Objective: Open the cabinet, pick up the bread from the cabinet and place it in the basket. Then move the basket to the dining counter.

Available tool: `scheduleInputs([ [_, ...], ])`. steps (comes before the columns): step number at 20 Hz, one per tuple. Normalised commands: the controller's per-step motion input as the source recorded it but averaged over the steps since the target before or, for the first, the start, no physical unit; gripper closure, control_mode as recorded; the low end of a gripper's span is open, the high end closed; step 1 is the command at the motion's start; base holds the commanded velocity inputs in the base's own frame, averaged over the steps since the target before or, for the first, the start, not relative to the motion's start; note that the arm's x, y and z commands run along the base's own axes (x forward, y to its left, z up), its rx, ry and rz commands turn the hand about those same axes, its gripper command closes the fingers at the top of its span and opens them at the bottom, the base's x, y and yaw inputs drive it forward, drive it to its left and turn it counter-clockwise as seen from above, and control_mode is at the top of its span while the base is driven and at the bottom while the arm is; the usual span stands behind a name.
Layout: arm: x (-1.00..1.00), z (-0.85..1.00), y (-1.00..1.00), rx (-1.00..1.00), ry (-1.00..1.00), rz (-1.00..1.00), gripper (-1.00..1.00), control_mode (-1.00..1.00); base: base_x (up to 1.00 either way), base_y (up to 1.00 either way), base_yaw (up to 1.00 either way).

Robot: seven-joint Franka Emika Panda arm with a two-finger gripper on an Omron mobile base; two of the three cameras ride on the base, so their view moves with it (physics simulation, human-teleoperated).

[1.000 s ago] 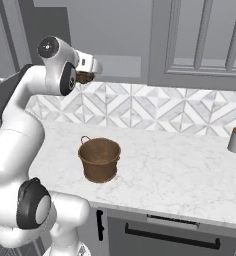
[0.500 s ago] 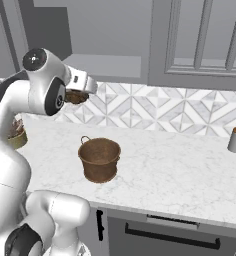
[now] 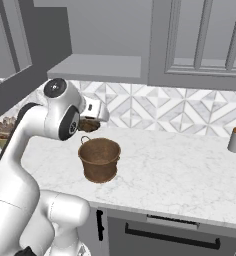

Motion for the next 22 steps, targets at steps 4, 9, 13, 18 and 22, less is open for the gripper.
scheduleInputs([
  [4, 0.26, -0.98, -0.06, -0.05, 0.11, 0.0, 1.0, -1.0, 0.0, 0.0, 0.0],
  [9, 0.28, -0.92, 0.0, -0.07, 0.09, 0.0, 1.0, -1.0, 0.0, 0.0, 0.0],
  [13, 0.33, -0.62, 0.0, -0.03, 0.01, 0.0, 1.0, -1.0, 0.0, 0.0, 0.0],
  [18, 0.31, -0.41, 0.0, 0.0, 0.0, 0.0, 1.0, -1.0, 0.0, 0.0, 0.0],
  [22, 0.27, -0.44, 0.0, 0.0, 0.0, 0.0, 1.0, -1.0, 0.0, 0.0, 0.0],
])
